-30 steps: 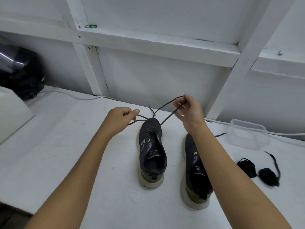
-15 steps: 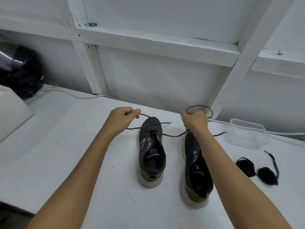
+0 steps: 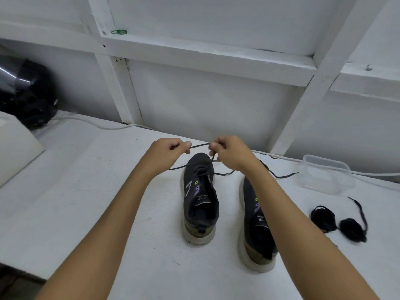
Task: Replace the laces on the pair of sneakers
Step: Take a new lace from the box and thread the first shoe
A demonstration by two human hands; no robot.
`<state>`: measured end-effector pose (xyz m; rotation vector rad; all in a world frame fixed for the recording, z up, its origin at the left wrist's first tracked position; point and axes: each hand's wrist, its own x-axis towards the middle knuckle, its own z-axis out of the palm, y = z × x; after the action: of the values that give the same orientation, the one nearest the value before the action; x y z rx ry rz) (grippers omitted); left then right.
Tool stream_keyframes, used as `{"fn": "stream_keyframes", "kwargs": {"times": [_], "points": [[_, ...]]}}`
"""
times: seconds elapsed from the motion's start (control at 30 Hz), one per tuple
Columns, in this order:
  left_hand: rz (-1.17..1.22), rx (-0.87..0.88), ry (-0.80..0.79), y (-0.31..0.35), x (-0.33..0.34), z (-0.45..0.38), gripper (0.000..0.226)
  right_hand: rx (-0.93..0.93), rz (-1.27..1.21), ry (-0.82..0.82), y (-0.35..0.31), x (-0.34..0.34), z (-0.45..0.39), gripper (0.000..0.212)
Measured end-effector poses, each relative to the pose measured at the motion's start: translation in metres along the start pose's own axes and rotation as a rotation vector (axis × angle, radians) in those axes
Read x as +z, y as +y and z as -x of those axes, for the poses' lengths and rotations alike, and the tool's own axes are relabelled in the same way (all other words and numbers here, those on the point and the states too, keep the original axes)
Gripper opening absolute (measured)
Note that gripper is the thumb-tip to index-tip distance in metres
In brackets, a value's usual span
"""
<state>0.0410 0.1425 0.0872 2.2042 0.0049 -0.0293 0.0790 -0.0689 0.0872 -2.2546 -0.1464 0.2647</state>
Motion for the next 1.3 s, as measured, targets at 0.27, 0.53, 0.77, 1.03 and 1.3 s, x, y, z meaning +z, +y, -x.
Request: {"fn": "stream_keyframes", "kwargs": {"times": [0.27,0.53,0.77,1.03,1.3], "points": [[-0.062,-0.021,-0.059,-0.020,-0.004,0.005,0.031,-0.075,0.170,0.070,0.029,0.014,0.004,0.052],[-0.018,0.018,-0.120,-0.008,0.003,0.000,0.027,-0.088,0.293,0.191,0.012,0.017,-0.009,0.015],[-0.027,-0.032,-0.138,-0.030,0.005,0.001,0.029,-0.181,0.314,0.034,0.024,0.006,-0.007,0.054],[-0.012,0.022,-0.181,-0.017,0.010,-0.004,0.025,-0.127,0.301,0.166,0.015,0.021,-0.011,0.017],[0.028,-0.153,-0.340,-0.053,0.016,0.006,0.033,0.056,0.275,0.305,0.029,0.015,-0.014,0.019]]}}
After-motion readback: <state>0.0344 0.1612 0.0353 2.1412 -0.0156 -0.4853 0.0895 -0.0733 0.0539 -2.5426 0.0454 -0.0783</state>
